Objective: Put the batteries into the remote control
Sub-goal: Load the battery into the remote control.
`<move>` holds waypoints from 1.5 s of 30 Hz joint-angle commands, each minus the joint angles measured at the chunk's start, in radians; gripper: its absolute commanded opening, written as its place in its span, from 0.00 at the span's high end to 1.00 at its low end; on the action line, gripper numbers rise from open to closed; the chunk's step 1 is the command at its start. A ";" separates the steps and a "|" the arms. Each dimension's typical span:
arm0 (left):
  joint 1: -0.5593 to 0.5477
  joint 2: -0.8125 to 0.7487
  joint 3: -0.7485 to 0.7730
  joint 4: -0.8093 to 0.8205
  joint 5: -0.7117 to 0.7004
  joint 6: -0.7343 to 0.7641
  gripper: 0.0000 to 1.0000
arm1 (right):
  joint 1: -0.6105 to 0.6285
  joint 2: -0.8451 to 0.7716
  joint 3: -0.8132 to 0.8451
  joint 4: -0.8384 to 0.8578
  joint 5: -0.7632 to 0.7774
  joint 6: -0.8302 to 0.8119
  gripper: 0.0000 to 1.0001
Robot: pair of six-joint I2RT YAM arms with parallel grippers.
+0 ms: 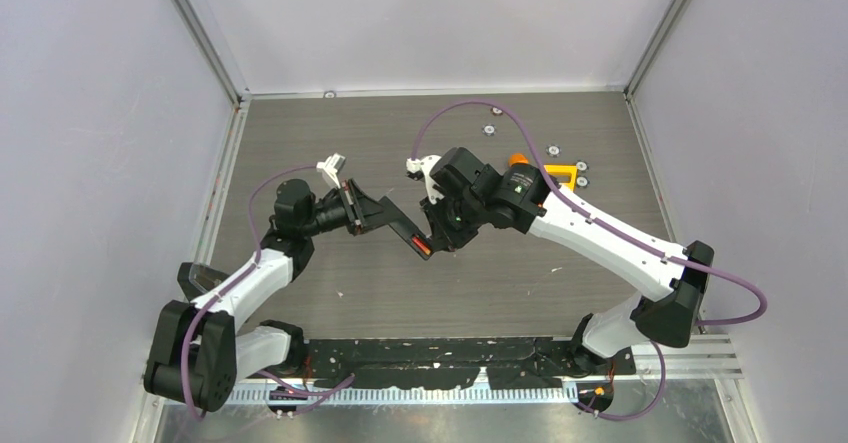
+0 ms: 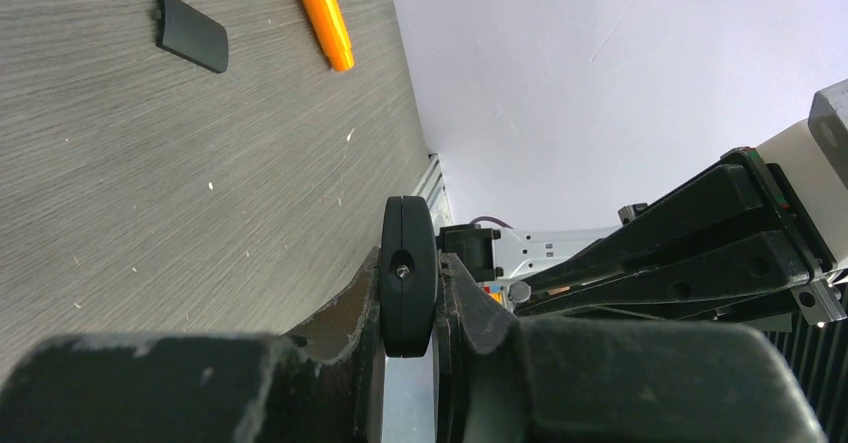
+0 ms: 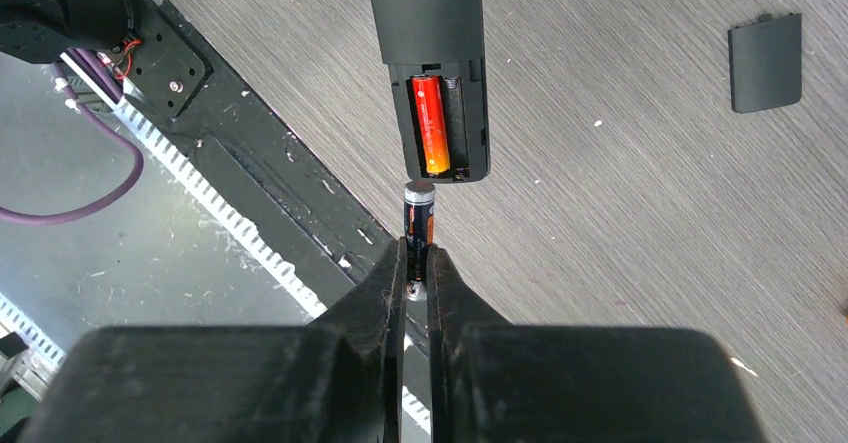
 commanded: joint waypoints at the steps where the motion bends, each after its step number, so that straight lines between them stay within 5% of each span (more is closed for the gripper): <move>1: -0.003 -0.022 -0.010 0.076 -0.005 -0.013 1.00 | 0.007 -0.011 0.027 -0.002 0.009 0.021 0.91; 45: -0.003 -0.079 -0.091 0.104 -0.009 0.010 1.00 | 0.083 -0.024 -0.066 0.109 0.118 0.000 0.91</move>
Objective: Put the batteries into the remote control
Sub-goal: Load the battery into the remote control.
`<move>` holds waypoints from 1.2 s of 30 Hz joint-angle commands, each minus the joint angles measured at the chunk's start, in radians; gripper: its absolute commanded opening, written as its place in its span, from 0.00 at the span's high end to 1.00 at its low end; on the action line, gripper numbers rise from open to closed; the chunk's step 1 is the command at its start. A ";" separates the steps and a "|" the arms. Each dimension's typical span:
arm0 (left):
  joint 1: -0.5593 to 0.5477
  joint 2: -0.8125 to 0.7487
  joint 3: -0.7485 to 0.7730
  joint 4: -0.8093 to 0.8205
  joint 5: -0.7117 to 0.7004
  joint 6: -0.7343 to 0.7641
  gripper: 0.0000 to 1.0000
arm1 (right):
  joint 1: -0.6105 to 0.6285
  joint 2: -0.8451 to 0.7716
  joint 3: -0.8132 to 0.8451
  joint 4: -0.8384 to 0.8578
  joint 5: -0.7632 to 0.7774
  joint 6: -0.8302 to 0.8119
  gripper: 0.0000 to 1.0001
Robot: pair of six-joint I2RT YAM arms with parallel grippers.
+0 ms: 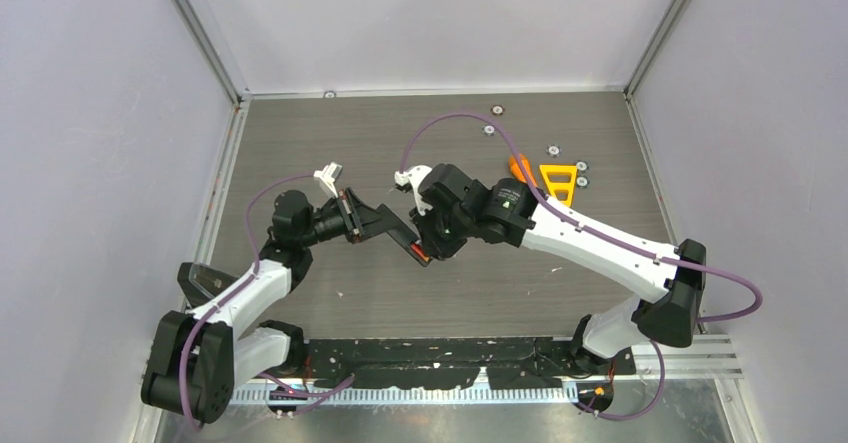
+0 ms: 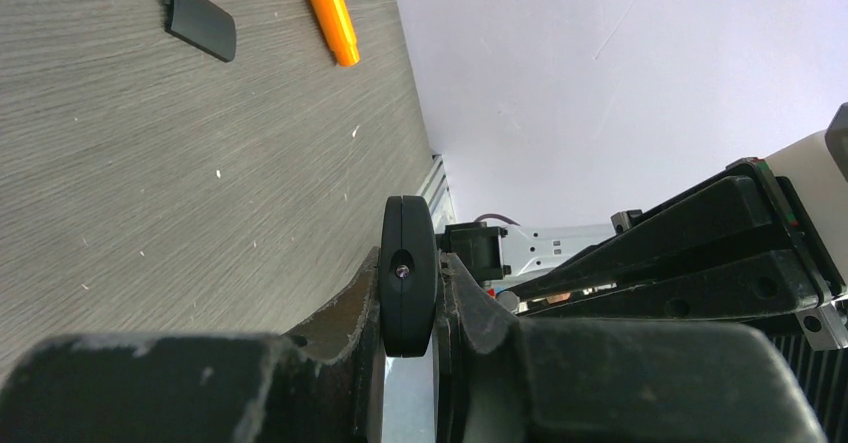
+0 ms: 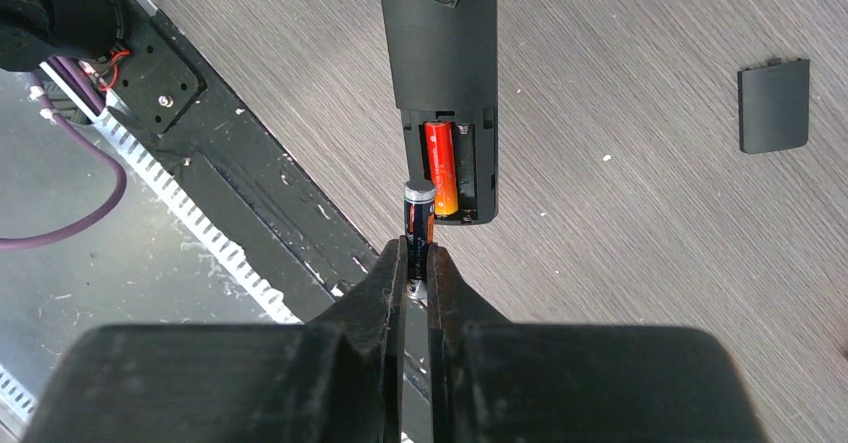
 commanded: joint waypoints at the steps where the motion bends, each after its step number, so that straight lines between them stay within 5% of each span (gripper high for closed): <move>1: -0.003 -0.025 -0.007 0.059 0.013 0.018 1.00 | 0.018 -0.020 0.017 -0.025 0.076 -0.001 0.91; 36: -0.003 0.003 0.008 0.105 0.124 0.018 1.00 | 0.057 0.098 0.071 -0.064 0.081 -0.042 0.88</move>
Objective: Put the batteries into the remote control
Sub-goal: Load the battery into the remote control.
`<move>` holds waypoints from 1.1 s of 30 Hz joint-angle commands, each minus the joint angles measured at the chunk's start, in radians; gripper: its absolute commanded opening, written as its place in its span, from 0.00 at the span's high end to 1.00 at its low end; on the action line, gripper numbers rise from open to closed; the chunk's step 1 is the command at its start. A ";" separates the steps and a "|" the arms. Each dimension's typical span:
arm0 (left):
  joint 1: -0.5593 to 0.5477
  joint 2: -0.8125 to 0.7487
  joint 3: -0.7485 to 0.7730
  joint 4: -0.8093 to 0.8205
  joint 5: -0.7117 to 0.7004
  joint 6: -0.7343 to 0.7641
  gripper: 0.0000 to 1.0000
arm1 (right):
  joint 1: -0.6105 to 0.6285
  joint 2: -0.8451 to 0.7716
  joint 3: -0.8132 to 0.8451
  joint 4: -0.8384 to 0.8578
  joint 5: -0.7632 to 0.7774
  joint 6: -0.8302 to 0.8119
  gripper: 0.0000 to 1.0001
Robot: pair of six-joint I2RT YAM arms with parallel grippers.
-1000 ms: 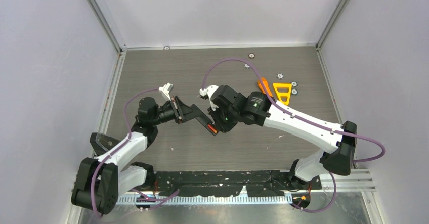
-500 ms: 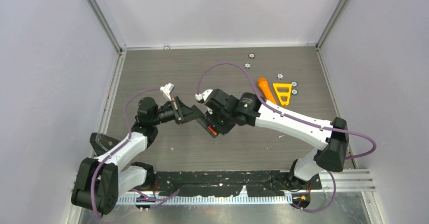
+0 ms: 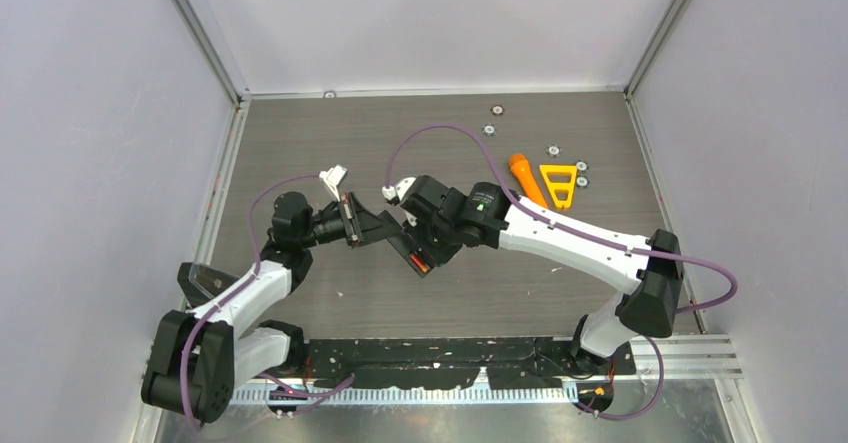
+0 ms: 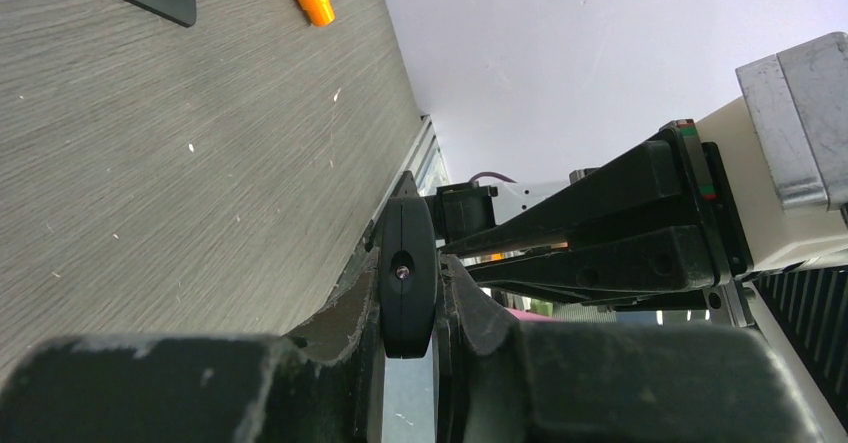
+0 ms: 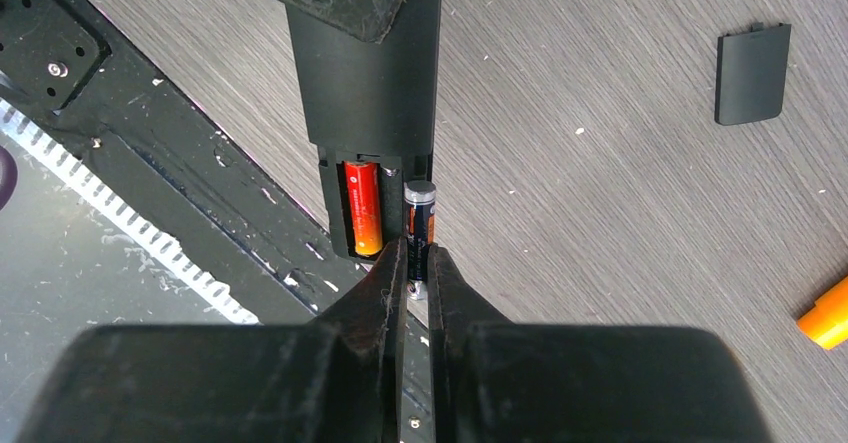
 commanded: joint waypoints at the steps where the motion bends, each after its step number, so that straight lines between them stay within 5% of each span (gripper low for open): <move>1: -0.003 0.001 0.021 0.065 0.014 0.000 1.00 | 0.012 -0.002 0.039 0.014 -0.021 -0.017 0.88; 19: -0.001 0.019 0.017 0.054 -0.001 -0.014 1.00 | 0.015 0.026 0.032 -0.005 -0.030 -0.020 0.87; 33: -0.001 0.016 0.010 0.068 0.004 -0.035 1.00 | 0.014 0.030 0.048 -0.020 0.013 0.003 0.75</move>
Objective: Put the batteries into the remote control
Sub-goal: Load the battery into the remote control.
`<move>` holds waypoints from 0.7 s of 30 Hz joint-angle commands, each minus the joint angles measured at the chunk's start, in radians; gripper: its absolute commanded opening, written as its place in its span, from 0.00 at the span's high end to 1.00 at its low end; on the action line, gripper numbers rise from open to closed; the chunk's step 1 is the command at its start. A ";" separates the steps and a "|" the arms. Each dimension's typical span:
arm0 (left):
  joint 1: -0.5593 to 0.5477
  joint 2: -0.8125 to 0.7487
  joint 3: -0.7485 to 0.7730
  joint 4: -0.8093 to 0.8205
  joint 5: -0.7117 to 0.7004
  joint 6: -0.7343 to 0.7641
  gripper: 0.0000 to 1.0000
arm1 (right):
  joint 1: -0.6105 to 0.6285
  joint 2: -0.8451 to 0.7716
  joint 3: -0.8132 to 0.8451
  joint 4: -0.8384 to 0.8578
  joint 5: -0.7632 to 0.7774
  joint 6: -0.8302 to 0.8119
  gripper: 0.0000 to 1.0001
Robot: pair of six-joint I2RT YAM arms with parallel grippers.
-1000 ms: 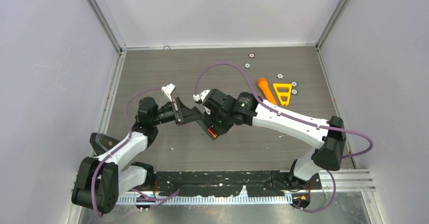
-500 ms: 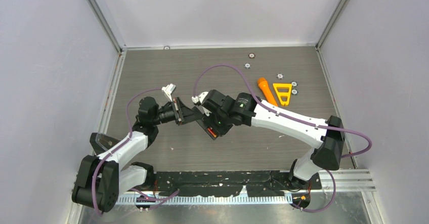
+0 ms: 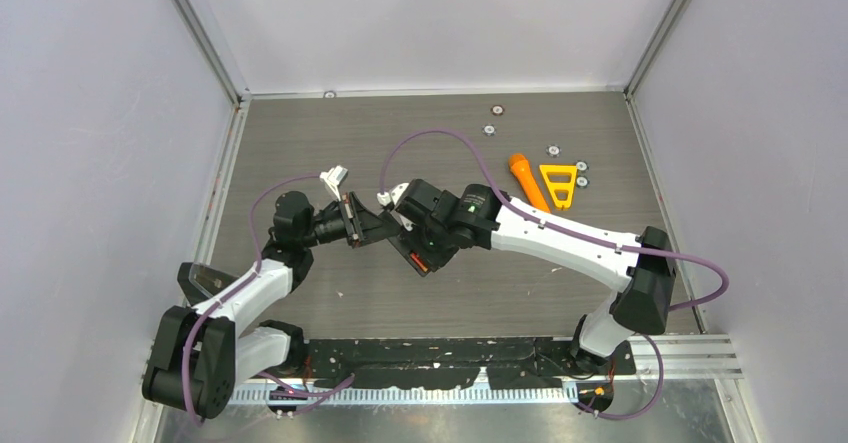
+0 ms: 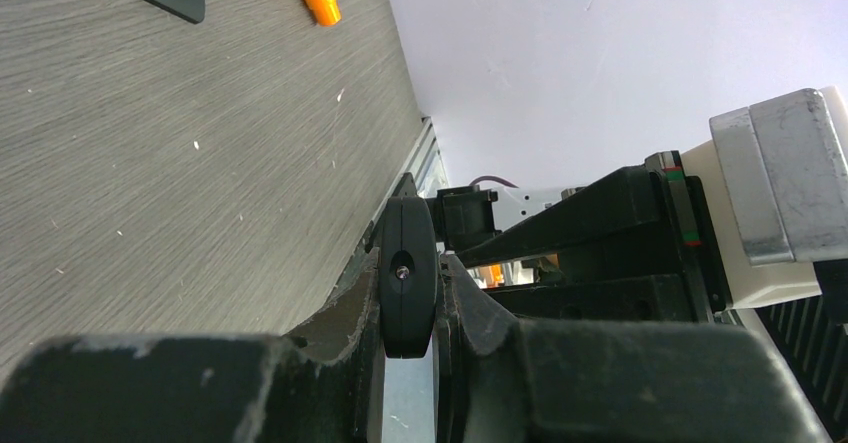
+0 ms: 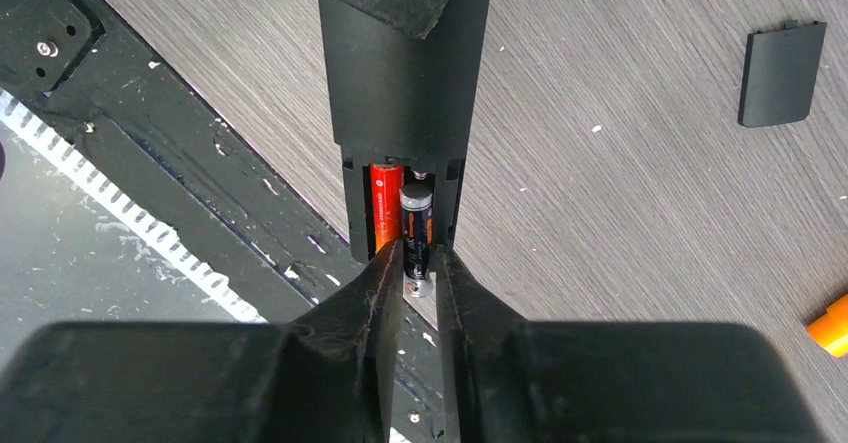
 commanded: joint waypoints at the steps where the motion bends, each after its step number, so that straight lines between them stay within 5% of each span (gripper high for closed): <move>1: -0.001 -0.005 0.010 0.062 0.008 -0.026 1.00 | 0.003 -0.008 0.047 -0.013 0.037 0.025 0.72; 21: -0.001 -0.005 -0.020 0.155 -0.007 -0.118 1.00 | -0.033 -0.142 0.066 0.036 -0.007 0.143 0.51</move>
